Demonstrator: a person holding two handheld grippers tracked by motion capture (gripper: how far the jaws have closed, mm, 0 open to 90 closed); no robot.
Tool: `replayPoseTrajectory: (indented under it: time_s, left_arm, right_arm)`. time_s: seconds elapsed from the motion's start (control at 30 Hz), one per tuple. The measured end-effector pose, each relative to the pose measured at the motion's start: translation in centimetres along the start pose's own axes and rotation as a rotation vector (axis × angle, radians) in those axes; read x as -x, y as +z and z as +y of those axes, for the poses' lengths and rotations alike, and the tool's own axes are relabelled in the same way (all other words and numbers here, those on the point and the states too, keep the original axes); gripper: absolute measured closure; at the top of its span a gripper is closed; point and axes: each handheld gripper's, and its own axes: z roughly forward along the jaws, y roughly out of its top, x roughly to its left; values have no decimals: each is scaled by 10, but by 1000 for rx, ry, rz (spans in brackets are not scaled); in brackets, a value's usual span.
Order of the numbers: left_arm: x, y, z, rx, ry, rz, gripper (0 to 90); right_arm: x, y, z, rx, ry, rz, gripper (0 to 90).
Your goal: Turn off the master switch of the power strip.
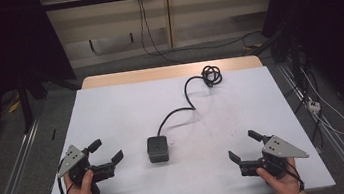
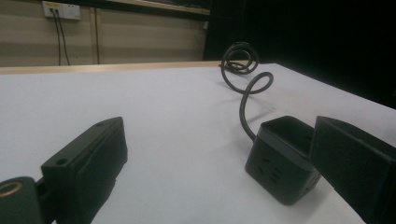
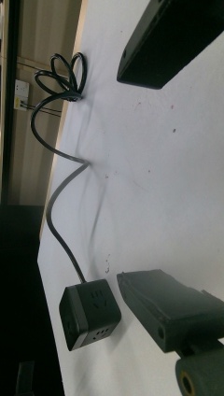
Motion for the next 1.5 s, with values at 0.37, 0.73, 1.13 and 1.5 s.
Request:
replayPoseTrajectory:
  time_s: [0.37, 0.73, 1.13, 1.5]
  left_arm:
    - [3, 5, 4, 4, 5, -38, 29]
    - [9, 13, 8, -9, 16, -81, 28]
    - [15, 27, 10, -30, 6, -125, 35]
    - [19, 36, 10, -58, 20, -156, 92]
  right_arm:
    - [0, 0, 0, -2, -2, 0, 43]
    - [0, 1, 0, -2, -2, 2, 43]
    - [0, 1, 0, -1, -1, 3, 42]
    - [0, 1, 0, -2, 0, 4, 43]
